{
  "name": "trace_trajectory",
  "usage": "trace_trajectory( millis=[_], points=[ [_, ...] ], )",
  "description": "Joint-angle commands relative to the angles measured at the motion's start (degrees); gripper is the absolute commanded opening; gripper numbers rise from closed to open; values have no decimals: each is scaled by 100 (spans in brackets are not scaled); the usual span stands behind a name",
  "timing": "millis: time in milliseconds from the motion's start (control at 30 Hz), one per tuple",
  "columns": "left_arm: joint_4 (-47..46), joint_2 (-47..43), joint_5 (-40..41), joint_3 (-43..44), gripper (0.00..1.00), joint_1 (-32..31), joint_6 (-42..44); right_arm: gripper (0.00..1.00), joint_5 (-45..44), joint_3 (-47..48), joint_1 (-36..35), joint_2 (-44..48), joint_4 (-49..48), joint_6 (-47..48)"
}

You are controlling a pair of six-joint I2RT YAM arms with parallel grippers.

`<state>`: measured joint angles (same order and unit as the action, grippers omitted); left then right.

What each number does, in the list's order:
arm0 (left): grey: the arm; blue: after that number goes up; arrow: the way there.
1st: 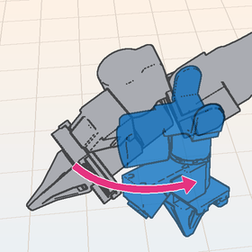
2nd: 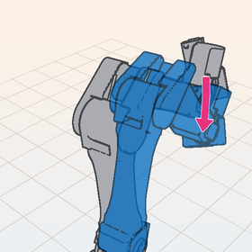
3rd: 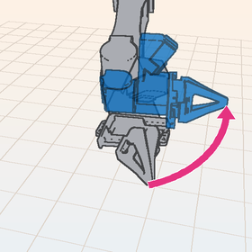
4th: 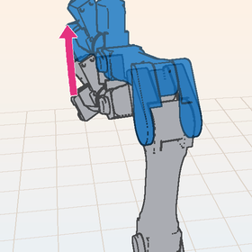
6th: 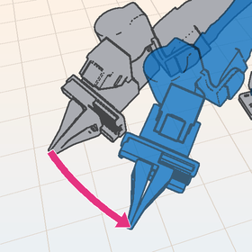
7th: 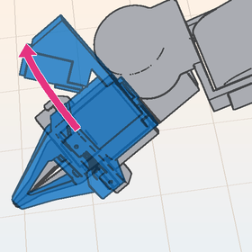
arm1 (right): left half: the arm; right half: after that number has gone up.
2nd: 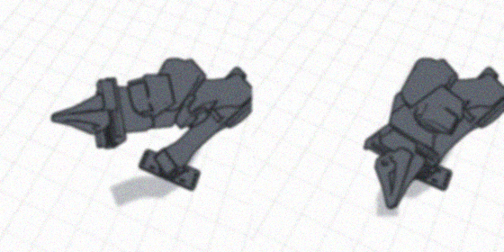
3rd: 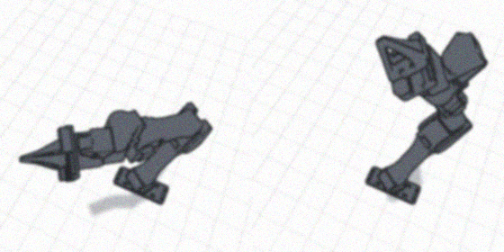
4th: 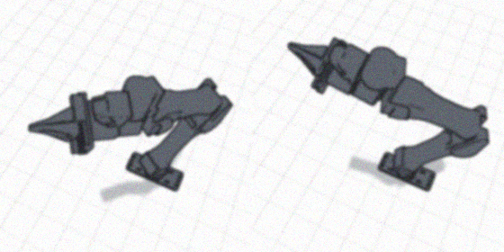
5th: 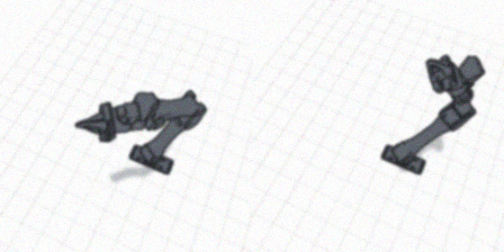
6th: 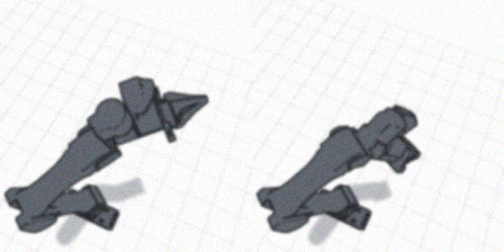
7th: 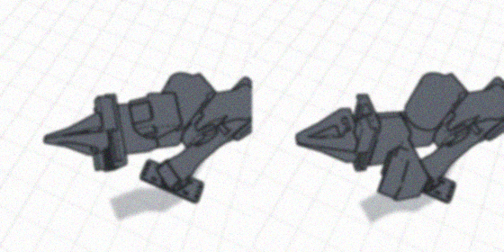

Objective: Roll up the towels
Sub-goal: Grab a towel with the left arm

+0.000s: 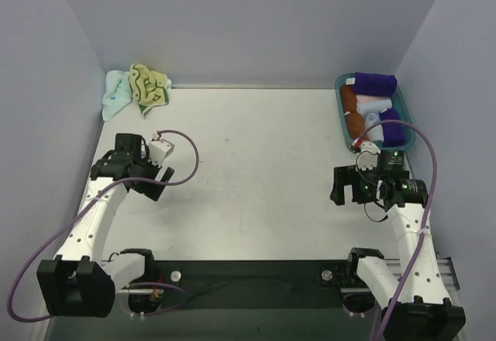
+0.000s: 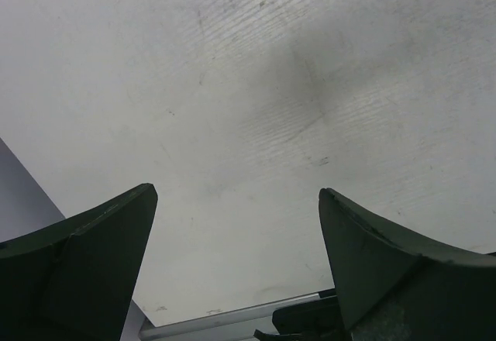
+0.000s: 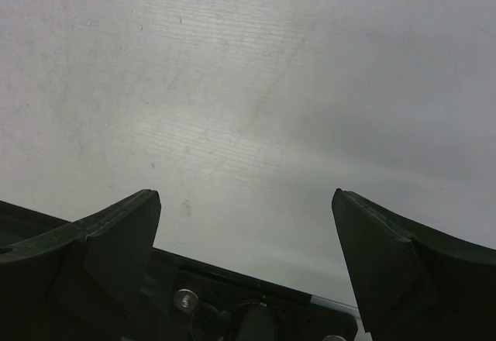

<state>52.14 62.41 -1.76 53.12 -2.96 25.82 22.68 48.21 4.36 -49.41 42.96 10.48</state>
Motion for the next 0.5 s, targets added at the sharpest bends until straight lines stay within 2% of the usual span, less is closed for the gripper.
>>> trace_trajectory(
  millis=[0,233,333,467],
  points=[
    [-528,252,176,84,97,-38,230,100,-27,-22,-23,-16,-7,-37],
    [-1530,1684,1071,760,97,-117,608,100,-53,57,-14,-87,11,-64],
    [-2127,2563,1843,1453,97,-143,845,100,-114,66,-5,-52,11,-64],
    [-2847,3714,2188,2516,97,-152,1502,100,26,57,21,-51,28,-37]
  ],
)
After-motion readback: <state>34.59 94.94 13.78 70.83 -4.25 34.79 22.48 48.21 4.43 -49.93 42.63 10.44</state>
